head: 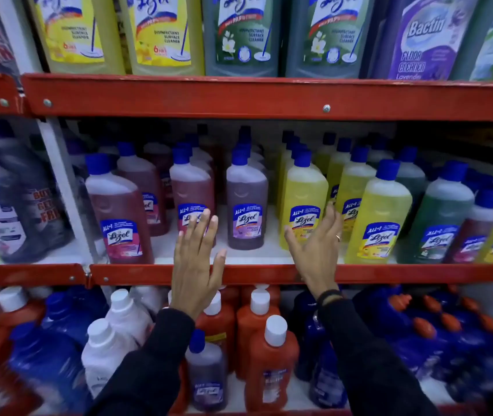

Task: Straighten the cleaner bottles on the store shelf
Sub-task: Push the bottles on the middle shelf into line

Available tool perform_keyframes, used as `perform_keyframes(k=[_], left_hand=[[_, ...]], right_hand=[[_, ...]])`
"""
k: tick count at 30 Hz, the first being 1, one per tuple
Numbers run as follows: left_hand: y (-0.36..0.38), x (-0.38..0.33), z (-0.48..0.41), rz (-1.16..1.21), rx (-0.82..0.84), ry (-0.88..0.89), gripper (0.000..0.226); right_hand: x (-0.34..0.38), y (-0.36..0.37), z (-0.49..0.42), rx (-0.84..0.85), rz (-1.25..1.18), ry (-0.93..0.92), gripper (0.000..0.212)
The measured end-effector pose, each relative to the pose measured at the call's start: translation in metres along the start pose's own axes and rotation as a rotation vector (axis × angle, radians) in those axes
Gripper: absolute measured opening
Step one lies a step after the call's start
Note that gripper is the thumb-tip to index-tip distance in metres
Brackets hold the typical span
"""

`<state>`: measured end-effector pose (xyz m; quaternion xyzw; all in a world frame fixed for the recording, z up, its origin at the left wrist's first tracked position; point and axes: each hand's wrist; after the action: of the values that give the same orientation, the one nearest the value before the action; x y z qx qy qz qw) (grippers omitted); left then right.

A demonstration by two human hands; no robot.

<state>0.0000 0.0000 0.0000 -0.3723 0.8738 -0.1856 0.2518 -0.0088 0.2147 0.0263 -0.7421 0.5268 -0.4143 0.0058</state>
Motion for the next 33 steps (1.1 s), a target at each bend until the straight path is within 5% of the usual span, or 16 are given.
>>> perform_keyframes(k=[5,13,33], left_hand=[[0.014,0.034,0.014,-0.098,0.145,-0.13,0.057],[0.021,0.043,0.015,-0.188,0.185,-0.137,0.057],[0.018,0.046,0.015,-0.215,0.222,-0.102,0.058]], right_hand=[[0.002,0.016,-0.023,0.136,0.045,0.197,0.109],[0.001,0.031,-0.037,0.139,0.106,0.294,0.108],[-0.001,-0.012,-0.003,0.134,0.146,0.258,0.103]])
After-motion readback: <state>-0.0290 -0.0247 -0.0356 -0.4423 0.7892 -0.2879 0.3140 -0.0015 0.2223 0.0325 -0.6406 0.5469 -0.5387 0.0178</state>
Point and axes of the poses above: each hand's wrist, its own z-axis away from the middle knuckle, its own y-axis out of the palm, x = y × z, and after that the axes turned 1 degree about -z, right-handed
